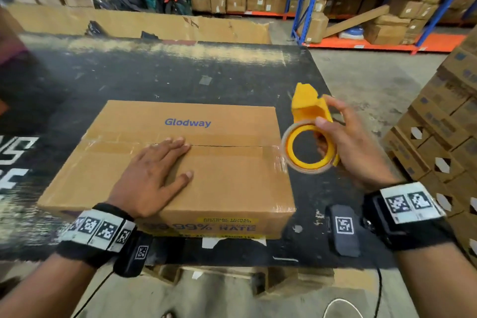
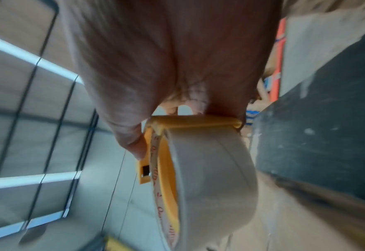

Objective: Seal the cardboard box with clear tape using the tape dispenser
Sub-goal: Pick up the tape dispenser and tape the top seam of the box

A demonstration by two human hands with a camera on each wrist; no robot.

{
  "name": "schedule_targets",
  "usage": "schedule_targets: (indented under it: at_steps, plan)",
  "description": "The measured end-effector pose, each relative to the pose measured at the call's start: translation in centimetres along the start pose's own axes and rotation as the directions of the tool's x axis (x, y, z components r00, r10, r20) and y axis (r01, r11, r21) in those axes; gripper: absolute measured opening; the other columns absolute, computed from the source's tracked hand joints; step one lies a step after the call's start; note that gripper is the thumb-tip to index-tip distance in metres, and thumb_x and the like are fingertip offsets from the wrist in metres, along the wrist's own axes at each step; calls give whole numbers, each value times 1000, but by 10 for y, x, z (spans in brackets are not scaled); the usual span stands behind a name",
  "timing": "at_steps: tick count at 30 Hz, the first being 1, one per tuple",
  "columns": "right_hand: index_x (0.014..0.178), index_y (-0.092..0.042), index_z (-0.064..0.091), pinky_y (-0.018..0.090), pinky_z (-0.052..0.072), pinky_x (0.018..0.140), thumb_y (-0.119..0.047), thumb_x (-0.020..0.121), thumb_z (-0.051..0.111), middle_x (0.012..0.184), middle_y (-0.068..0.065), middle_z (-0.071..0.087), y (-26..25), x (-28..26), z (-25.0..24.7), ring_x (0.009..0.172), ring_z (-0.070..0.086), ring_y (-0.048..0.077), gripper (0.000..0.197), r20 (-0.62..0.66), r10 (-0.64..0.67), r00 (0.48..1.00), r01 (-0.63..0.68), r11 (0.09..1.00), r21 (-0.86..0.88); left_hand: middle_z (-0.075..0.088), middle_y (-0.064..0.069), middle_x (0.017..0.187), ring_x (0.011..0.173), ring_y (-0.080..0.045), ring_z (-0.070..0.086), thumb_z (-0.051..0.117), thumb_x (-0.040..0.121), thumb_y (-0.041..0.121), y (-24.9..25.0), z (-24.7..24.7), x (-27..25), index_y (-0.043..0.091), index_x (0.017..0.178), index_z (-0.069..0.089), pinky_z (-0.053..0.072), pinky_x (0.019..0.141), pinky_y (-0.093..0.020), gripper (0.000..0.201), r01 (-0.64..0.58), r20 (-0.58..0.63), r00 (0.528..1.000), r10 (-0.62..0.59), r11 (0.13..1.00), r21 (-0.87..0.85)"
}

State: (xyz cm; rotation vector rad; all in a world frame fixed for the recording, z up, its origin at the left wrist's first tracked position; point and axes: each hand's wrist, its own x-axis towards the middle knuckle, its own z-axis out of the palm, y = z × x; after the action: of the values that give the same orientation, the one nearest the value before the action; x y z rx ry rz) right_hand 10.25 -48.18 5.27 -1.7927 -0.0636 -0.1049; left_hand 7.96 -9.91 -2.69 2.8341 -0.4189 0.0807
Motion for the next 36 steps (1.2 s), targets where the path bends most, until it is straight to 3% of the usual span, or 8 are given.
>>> schedule_targets:
  at_steps: [2,6,10,20,24,30,33,36]
  plan:
    - [141,-31,45,20,45,61,-33,96,64,75,16,59,-20,25,37,64,55,9,49,143,-174,974,200,961,-191,33,8,167,156,-14,27,30,94,71,0,0,0,33,157,35,21,127,-45,74,3,5,1000,-3,1000,-10]
    - [141,-28,43,24,48,76,-35,90,68,96,-17,61,-39,58,113,81,60,0,57,370,-286,884,433,800,-416,29,11,169,158,-10,22,30,95,69,-3,1,0,35,158,32,16,129,-42,71,1,0,1000,-1,1000,-5]
    - [141,-28,41,44,48,97,-39,86,68,137,-2,59,-32,72,148,119,59,21,62,538,-220,814,518,695,-499,25,13,170,159,-9,17,30,95,68,-3,1,-1,34,158,32,12,130,-42,72,-9,-8,1000,9,1000,-28]
    - [140,-43,34,38,51,77,-45,86,66,115,-11,58,-30,72,153,89,61,16,63,536,-149,831,491,649,-581,25,11,169,158,-14,22,29,86,78,-114,-57,-32,31,158,30,22,126,-53,87,181,-18,983,-182,982,-57]
    - [140,-45,35,23,41,71,-42,85,69,111,-34,49,-44,82,181,94,57,-5,65,596,-146,790,534,642,-550,25,13,169,158,-8,20,35,94,72,-159,-54,-47,30,160,29,28,126,-47,78,94,-4,995,-95,989,-114]
    - [143,-38,32,23,47,79,-43,90,66,125,-20,50,-67,95,290,99,57,3,63,689,-236,685,608,706,-362,37,17,163,153,-2,28,51,91,68,-173,-55,-46,35,156,37,30,125,-34,74,28,-50,998,-42,965,-261]
    - [142,-38,31,28,50,80,-43,90,66,129,-18,51,-68,100,327,101,58,3,63,719,-236,654,608,730,-313,59,16,146,136,0,53,66,94,43,-192,-68,-41,32,147,48,44,115,-32,57,28,-85,993,-85,851,-524]
    - [140,-42,30,28,51,76,-45,89,66,122,-34,48,-60,105,332,100,58,2,63,723,-226,653,604,731,-317,74,-3,126,117,-12,71,62,98,6,-207,-84,-26,16,142,53,53,106,-31,47,74,-84,965,-250,562,-824]
